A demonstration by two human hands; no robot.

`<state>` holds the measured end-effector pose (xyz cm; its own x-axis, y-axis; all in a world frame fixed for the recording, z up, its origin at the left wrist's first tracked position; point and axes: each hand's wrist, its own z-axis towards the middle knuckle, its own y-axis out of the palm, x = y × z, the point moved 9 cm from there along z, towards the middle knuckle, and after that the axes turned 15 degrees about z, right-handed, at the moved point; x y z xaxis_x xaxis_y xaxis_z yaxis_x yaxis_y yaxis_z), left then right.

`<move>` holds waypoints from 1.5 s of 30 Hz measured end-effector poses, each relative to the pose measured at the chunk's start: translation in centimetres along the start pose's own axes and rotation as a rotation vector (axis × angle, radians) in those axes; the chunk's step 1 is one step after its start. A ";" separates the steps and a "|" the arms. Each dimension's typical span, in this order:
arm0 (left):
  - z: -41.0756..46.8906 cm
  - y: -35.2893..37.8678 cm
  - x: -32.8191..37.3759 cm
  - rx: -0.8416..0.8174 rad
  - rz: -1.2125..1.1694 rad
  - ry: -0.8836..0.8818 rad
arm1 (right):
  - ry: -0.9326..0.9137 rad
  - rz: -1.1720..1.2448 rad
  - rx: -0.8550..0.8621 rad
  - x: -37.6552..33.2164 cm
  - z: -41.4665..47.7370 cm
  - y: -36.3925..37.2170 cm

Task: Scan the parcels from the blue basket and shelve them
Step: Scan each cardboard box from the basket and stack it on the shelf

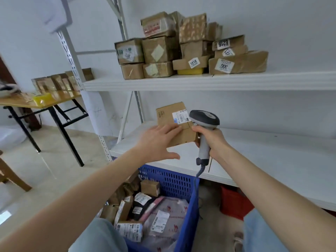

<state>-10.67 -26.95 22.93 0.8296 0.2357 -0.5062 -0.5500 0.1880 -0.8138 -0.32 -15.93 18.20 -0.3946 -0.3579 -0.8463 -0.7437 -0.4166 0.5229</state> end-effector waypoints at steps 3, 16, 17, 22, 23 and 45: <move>0.0 -4.1 1.3 0.343 0.101 0.005 | -0.045 0.044 -0.014 -2.0 -0.7 0.4; 5.3 -24.1 -4.0 1.056 0.015 -0.090 | -0.244 0.271 -0.013 -15.4 -1.6 1.5; 6.9 -25.4 -4.4 1.045 -0.011 -0.106 | -0.260 0.275 -0.007 -16.5 -1.4 1.5; 17.5 -26.2 -5.3 0.753 -0.186 -0.211 | -0.332 0.302 0.037 -20.8 0.4 0.4; 19.3 -25.8 -5.1 0.727 -0.192 -0.230 | -0.339 0.303 0.051 -21.4 1.0 0.0; 30.8 -16.1 -0.8 0.283 -0.071 -0.150 | -0.311 0.255 0.077 -21.9 7.2 -2.9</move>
<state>-5.40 -0.79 45.22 0.8546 0.3469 -0.3863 -0.5141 0.4616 -0.7229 6.60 -0.82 34.47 -0.7068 -0.1669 -0.6874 -0.6348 -0.2793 0.7205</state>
